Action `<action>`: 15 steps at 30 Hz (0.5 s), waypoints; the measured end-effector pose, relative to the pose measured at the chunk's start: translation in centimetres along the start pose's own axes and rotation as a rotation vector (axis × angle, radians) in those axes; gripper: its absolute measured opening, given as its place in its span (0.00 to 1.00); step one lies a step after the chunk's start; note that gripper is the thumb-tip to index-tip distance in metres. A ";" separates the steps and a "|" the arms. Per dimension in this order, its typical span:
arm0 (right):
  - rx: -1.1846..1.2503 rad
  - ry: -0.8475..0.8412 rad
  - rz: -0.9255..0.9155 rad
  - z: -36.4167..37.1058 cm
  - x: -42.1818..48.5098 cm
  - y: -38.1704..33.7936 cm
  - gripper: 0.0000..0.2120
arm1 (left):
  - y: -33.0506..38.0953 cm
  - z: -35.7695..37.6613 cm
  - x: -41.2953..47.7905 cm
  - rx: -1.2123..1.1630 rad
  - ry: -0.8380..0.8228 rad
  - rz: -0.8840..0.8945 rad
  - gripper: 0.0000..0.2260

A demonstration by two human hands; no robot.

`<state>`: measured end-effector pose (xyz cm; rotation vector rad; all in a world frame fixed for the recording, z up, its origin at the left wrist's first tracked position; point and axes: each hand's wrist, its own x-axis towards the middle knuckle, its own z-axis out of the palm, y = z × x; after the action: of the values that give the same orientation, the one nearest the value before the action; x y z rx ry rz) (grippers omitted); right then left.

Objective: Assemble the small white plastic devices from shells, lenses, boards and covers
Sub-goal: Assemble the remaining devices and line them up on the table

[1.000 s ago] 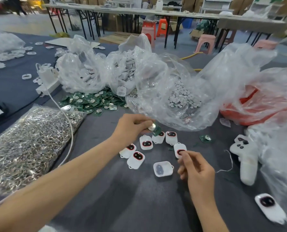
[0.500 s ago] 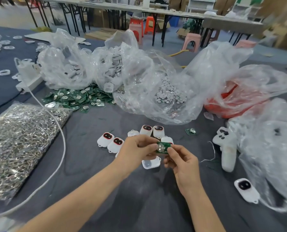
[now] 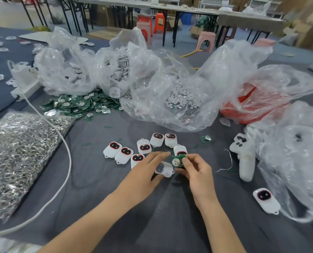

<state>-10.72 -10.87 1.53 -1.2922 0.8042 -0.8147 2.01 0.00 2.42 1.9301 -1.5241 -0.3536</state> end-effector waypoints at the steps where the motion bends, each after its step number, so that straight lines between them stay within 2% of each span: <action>1: -0.024 -0.010 -0.005 0.1 -0.1 0.0 0.07 | -0.2 -0.2 0.2 -0.003 -0.011 0.021 0.28; 6: -0.177 0.011 -0.021 0.1 -1.6 -0.2 0.08 | -1.1 -0.5 0.2 0.036 0.012 0.008 0.28; 10: -0.285 0.024 -0.015 -0.8 -3.0 -0.4 0.11 | -0.5 0.4 -1.0 -0.025 0.163 -0.057 0.28; 12: -0.339 0.024 -0.028 -1.1 -2.6 -1.1 0.12 | 0.2 1.3 -1.8 -0.054 0.215 -0.112 0.31; 15: -0.412 0.005 -0.038 -1.0 -0.9 -2.4 0.11 | 1.0 2.7 -2.2 -0.062 0.185 -0.138 0.39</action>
<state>-12.18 -10.78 3.88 -1.6722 0.9882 -0.7031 -0.91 1.11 0.62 1.9652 -1.2519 -0.2700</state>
